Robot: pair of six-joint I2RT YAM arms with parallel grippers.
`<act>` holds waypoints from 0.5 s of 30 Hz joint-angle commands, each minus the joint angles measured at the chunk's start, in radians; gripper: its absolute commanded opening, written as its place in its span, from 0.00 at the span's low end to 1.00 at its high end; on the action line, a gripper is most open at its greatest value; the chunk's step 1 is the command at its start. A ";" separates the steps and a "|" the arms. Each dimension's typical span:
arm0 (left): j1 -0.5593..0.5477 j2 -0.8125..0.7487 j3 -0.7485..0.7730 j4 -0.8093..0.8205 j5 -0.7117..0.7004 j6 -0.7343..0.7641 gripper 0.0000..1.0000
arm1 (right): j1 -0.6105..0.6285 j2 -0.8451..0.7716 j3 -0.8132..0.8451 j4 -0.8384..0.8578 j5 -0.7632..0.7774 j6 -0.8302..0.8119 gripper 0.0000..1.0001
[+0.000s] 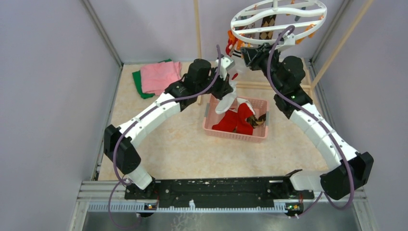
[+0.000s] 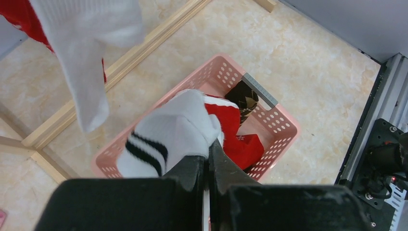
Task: Remove the socks clipped to the hanger
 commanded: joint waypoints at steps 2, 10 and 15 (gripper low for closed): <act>0.000 -0.052 -0.011 0.030 -0.033 0.040 0.00 | -0.006 -0.057 -0.020 0.012 -0.002 0.019 0.25; 0.007 -0.066 -0.122 -0.044 -0.077 0.175 0.69 | -0.006 -0.153 -0.140 -0.073 -0.024 0.000 0.99; 0.014 -0.049 -0.135 -0.119 -0.126 0.255 0.96 | -0.006 -0.233 -0.225 -0.131 -0.051 0.013 0.99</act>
